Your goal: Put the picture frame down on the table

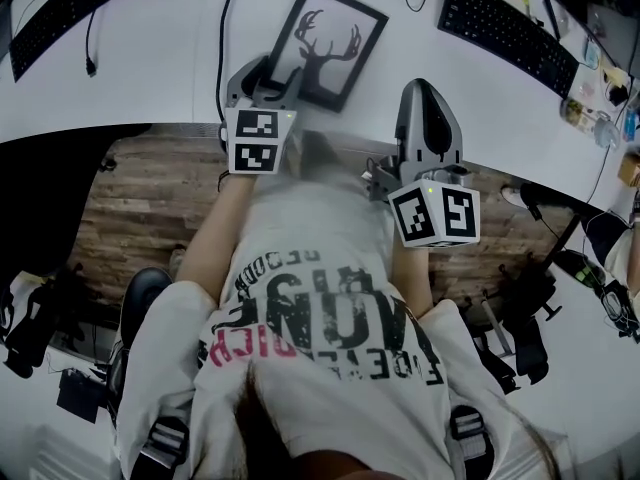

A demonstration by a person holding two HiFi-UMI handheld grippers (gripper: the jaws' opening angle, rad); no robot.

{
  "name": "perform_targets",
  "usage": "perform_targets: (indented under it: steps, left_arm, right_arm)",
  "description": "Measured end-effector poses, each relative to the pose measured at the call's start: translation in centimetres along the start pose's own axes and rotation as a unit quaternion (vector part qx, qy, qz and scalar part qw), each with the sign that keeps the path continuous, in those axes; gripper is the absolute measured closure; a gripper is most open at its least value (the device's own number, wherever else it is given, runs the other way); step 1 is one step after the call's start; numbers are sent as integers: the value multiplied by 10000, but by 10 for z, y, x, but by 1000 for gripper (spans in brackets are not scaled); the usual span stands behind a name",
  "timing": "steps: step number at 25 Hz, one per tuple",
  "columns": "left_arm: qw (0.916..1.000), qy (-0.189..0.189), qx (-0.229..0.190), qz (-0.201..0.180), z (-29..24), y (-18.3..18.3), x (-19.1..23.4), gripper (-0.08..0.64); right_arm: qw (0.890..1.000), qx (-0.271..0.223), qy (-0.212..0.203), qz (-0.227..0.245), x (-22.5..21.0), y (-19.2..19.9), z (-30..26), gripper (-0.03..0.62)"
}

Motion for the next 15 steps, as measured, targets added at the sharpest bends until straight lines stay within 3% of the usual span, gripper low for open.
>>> perform_targets:
  steps: [15]
  left_arm:
    - [10000, -3, 10, 11, 1, 0, 0, 334]
  right_arm:
    - [9999, -24, 158, 1, -11, -3, 7, 592]
Point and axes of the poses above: the fingertips, and each gripper's own axes: z backward along the fingers, x to its left, y out of its underside, the point moved 5 cm from there along z, backward along the fingers, and after that the axes turned 1 degree about y, right-handed, at the moved point
